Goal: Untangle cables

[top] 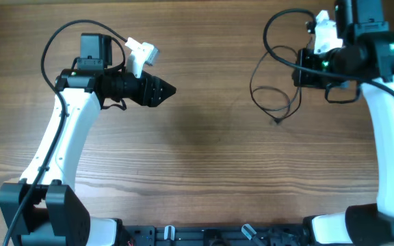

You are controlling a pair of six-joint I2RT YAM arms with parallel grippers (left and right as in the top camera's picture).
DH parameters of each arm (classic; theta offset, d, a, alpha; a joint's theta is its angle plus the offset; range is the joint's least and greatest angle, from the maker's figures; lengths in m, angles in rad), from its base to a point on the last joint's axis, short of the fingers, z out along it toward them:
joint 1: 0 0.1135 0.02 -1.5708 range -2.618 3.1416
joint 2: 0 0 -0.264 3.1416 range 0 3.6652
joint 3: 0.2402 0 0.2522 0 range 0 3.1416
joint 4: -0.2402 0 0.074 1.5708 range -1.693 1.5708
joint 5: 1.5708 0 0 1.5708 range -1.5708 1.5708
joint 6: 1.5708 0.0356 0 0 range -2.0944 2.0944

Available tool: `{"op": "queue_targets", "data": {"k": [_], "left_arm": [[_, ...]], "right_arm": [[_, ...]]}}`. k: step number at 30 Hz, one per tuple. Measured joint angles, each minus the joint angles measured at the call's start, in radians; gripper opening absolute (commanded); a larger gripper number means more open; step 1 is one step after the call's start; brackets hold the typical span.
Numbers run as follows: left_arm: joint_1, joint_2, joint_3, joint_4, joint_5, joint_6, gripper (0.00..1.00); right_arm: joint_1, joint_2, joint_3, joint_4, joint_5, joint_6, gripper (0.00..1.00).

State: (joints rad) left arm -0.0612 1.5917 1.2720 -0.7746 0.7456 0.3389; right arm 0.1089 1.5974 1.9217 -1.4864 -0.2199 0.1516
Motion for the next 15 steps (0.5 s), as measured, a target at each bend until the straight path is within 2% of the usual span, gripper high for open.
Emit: {"op": "queue_targets", "data": {"k": [7,15], "left_arm": [[0.0,0.0,0.0,-0.008,0.0,0.0,0.7],[0.0,0.0,0.0,-0.016,0.0,0.0,0.7]], "right_arm": [[0.002,-0.012,0.21,-0.118,0.049,0.0,0.04],[0.001,-0.087,0.256,-0.123,0.264,0.035,0.04]]}}
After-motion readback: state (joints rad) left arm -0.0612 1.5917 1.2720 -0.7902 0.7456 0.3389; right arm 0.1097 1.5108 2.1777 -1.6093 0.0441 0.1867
